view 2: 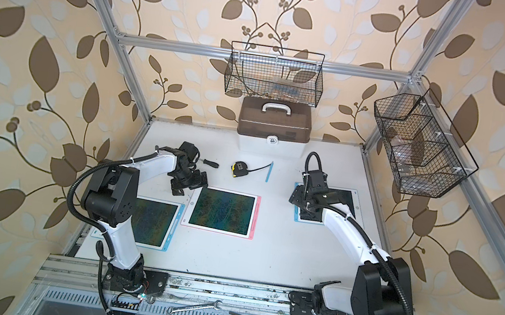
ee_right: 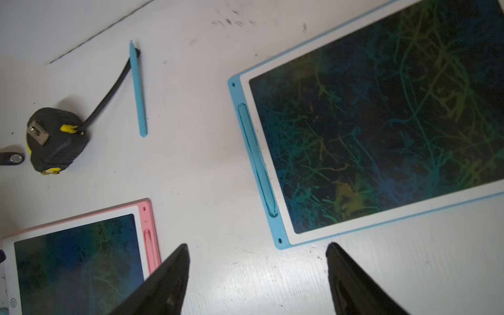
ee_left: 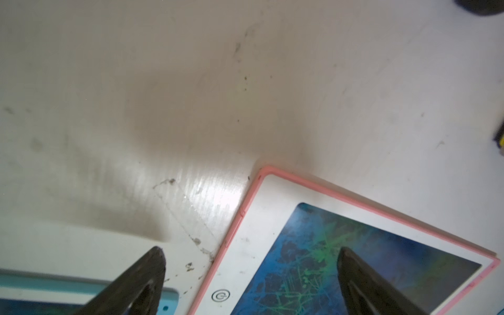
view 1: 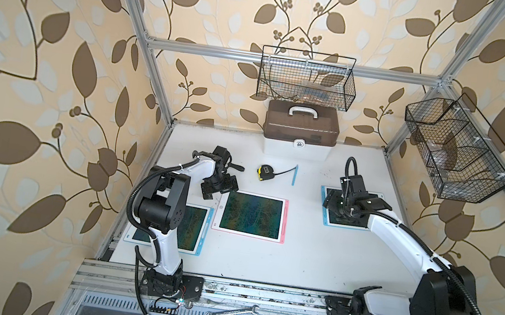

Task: Place the stylus back onto the writing tablet
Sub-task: Move the writing tablet to the corner of the board.

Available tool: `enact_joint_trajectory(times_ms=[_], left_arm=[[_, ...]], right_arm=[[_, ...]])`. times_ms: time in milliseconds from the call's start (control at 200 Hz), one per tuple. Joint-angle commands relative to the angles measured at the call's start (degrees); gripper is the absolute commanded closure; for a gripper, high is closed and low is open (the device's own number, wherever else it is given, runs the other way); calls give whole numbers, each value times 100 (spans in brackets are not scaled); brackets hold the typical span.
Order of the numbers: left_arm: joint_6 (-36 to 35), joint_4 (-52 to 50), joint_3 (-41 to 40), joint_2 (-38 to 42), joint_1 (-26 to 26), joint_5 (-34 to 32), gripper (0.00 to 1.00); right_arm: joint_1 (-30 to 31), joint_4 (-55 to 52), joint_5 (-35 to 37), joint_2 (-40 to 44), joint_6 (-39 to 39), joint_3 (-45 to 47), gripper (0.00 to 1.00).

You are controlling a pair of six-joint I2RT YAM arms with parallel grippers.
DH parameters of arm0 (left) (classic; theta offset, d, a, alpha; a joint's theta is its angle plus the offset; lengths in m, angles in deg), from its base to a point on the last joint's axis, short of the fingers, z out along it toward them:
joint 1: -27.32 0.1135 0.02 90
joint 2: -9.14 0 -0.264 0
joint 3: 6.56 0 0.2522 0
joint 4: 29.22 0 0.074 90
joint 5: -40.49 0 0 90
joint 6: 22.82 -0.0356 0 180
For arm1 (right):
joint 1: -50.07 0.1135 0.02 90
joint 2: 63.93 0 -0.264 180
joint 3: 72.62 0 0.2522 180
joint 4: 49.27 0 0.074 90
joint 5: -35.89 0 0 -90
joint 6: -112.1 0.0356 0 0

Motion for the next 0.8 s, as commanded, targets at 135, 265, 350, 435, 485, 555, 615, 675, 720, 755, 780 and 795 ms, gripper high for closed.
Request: enact_joint_trajectory(times_ms=[135,265,350,435,485,555,615,675,720,755,780,795], left_arm=[[-32,165,-201,38,-18,371,1],[78,192,-335,32,-100,460,1],[155,244,-459,46,-196,470,1],[236,344,-577,39,-333,510,1],[271,347,-624,39,-430,485,1],[357,412,-735,95,-546,494,1],[443,475,-855,159,-612,515,1],[475,490,-945,218,-686,506,1],[498,489,-1005,261,-740,491,1],[506,497,-1059,291,-779,494,1],[522,518,-1102,325,-806,517,1],[539,532,-1128,336,-820,522,1]], right_arm=[[489,-470,321,-678,-550,-862,21],[755,-655,363,-1119,-669,-1314,22],[900,-685,391,-1278,-724,-1511,22],[973,-719,361,-1428,-767,-1632,22],[1013,-743,343,-1518,-801,-1818,22],[1062,-756,291,-1715,-870,-2005,22],[1103,-802,225,-2001,-921,-2259,22],[1157,-901,172,-2380,-969,-2642,22],[1242,-1009,165,-2699,-1041,-2961,22],[1311,-1084,152,-2924,-1102,-3212,22],[1357,-1148,150,-3090,-1142,-3376,22],[1391,-1178,142,-3185,-1164,-3450,22]])
